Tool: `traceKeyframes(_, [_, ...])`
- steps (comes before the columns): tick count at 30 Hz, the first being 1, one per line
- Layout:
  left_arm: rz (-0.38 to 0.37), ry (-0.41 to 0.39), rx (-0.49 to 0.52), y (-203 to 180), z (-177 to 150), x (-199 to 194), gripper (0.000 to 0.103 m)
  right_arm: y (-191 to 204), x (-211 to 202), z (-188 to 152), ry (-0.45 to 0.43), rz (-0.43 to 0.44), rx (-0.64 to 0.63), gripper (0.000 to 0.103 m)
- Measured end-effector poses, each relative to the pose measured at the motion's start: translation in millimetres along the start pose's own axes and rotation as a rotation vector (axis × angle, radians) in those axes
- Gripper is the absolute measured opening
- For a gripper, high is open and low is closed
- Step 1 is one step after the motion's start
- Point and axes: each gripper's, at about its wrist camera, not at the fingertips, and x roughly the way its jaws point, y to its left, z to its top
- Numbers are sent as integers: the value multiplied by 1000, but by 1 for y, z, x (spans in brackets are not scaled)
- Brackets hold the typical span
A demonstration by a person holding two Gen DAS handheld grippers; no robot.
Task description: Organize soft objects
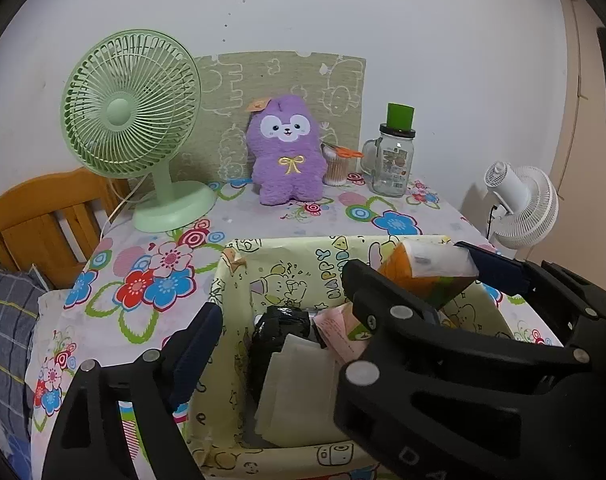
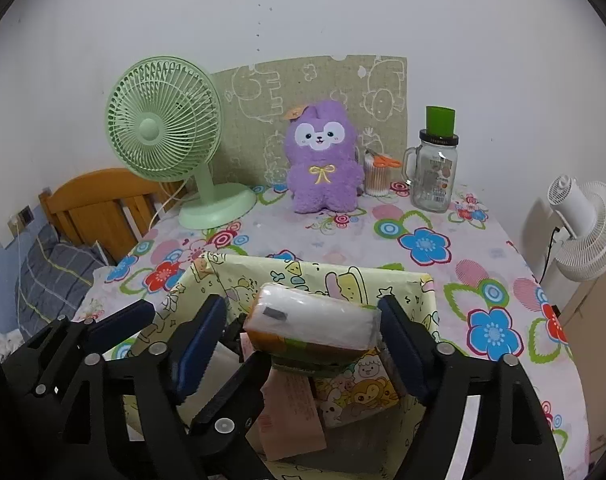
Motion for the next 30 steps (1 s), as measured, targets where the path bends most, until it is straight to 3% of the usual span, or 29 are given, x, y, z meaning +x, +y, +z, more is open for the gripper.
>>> traceKeyframes(7, [-2,-9,8,-4,-2,-8,89,0,-11,-3,-15,-16,10,93])
traceKeyframes(30, [-9,-69,39,-29,-15,-62,92,-5,-75,-18,-70,-26,22,94])
